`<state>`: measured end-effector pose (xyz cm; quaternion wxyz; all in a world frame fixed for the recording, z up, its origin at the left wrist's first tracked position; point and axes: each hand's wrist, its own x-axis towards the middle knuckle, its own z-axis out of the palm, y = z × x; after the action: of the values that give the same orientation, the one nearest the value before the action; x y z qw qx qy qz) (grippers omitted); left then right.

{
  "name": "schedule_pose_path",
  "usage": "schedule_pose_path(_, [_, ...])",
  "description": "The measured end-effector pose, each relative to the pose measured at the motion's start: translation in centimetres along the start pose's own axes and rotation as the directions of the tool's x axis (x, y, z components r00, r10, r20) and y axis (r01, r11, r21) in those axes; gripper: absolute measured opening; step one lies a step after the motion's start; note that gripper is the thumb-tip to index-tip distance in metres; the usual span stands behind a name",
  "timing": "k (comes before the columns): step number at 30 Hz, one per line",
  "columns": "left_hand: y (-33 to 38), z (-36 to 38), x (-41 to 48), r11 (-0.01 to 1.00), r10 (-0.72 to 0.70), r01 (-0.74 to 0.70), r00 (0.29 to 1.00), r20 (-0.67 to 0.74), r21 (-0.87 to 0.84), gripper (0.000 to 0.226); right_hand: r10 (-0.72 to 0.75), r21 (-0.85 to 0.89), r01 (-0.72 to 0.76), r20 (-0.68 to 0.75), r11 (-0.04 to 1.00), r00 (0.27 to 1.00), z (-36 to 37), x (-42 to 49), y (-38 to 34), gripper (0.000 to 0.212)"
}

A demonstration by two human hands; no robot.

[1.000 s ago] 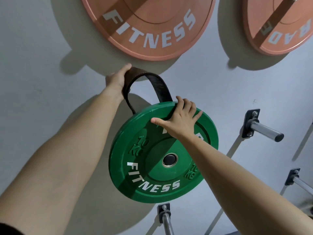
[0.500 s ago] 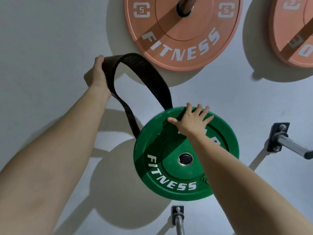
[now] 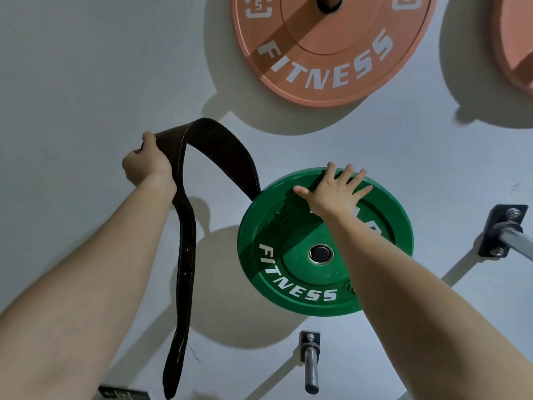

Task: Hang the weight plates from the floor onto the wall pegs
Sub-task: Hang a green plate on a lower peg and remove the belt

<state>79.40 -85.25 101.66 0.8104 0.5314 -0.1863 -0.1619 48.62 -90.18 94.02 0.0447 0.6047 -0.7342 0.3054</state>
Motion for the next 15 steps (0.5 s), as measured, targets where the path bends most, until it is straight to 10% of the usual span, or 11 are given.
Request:
schedule_pose_path(7, [1.9, -2.5, 3.4, 0.987, 0.123, -0.096, 0.967, -0.221, 0.129, 0.047, -0.034, 0.008, 0.034, 0.001, 0.999, 0.999, 0.0, 0.4, 0.8, 0.101])
schedule_pose_path(15, [-4.8, -3.7, 2.9, 0.93, 0.189, -0.155, 0.979, -0.072, 0.333, 0.047, -0.039, -0.005, 0.039, -0.029, 0.999, 0.999, 0.7, 0.9, 0.0, 0.101])
